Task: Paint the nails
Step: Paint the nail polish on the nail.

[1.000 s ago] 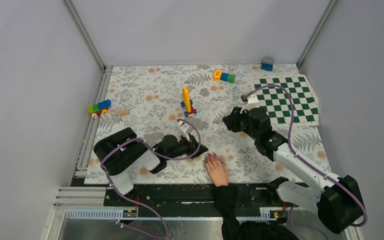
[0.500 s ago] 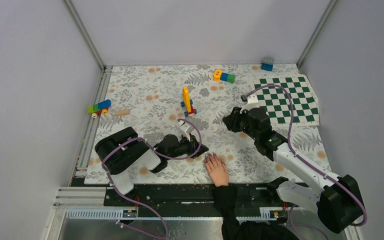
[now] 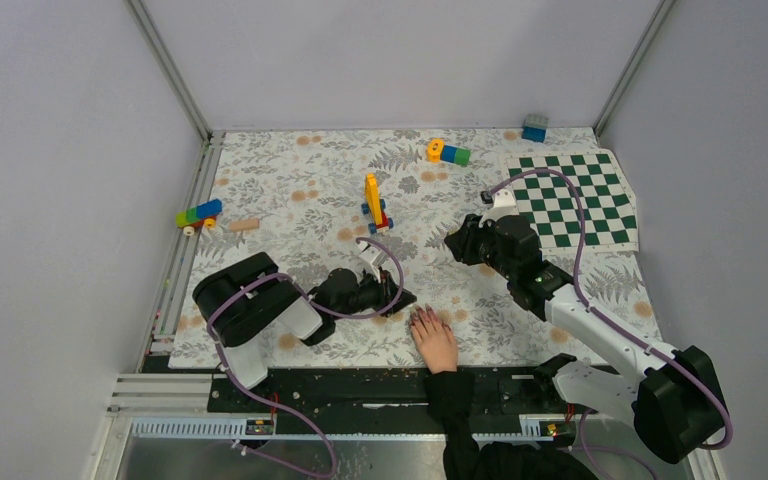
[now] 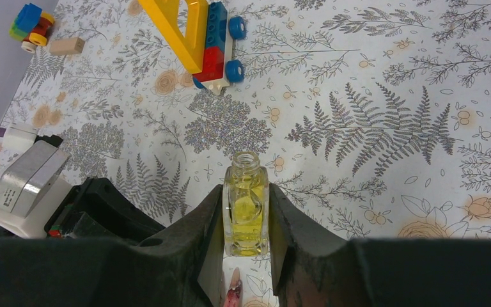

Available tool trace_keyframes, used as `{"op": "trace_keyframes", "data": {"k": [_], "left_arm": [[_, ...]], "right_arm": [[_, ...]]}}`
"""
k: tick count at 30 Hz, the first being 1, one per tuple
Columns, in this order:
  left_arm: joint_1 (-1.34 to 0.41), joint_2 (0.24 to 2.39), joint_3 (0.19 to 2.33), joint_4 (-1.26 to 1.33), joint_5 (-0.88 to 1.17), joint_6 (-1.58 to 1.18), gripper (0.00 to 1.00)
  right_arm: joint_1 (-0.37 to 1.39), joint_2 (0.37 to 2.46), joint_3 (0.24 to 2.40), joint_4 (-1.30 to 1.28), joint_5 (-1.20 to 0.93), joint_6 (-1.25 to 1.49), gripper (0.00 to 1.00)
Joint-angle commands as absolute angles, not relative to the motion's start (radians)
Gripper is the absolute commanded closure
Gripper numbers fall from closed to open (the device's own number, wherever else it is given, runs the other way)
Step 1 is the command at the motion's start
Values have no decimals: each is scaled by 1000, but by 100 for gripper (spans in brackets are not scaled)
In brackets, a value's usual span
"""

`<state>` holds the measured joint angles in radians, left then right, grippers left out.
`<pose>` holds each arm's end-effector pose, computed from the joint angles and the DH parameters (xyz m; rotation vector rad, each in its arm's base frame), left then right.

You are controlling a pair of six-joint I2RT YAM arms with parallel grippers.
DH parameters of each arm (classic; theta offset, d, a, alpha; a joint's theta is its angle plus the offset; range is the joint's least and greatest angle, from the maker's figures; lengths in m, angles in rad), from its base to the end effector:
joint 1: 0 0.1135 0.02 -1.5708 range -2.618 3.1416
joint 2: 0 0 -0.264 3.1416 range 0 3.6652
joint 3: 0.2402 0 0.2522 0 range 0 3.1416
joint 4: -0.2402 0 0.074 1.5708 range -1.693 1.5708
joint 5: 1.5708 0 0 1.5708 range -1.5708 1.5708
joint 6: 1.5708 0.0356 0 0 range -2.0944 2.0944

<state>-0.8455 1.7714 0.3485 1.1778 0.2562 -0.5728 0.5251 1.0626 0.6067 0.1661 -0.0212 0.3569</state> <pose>0.1745 -0.2105 0.1124 0.4664 1.9345 -1.2001 0.2098 0.1224 0.2588 -0.1753 1.9005 0.6254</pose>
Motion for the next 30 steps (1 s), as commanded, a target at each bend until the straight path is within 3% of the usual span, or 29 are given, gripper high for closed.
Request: {"op": "trace_keyframes", "data": {"k": [1, 30], "left_arm": [[-841, 1791, 377, 1247, 250, -556, 100], [-820, 1822, 382, 1262, 258, -563, 100]], "right_arm": [[517, 1063, 651, 191, -40, 363, 100], [516, 1074, 652, 192, -38, 361, 100]]}}
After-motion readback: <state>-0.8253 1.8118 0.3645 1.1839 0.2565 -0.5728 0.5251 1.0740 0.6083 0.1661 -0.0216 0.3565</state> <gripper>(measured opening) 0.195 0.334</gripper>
